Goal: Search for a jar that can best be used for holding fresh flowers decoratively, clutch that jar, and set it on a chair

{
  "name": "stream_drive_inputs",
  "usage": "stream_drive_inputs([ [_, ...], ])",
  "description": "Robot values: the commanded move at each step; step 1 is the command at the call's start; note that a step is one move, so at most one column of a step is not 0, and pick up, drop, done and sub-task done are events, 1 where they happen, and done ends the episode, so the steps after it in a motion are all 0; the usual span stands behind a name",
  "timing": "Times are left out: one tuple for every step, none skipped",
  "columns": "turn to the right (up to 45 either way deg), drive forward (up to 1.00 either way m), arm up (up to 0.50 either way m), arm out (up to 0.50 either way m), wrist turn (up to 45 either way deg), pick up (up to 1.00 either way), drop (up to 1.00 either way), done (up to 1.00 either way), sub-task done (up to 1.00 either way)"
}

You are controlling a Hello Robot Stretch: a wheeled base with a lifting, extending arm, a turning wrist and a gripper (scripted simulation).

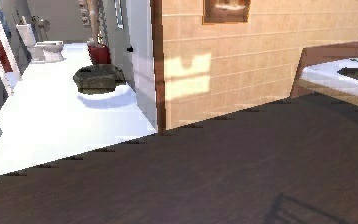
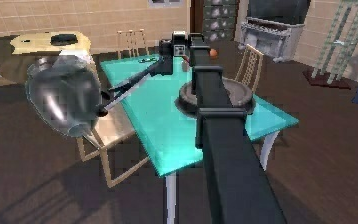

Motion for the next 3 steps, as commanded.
stream_drive_inputs([
  [0.0,0.00,0.00,0.00,-27.0,0.00,0.00,0.00,0.00],
  [0.0,0.00,0.00,-0.48,0.0,0.00,0.00,0.00,0.00],
  [-36.0,0.00,0.00,0.00,0.0,0.00,0.00,0.00,0.00],
])
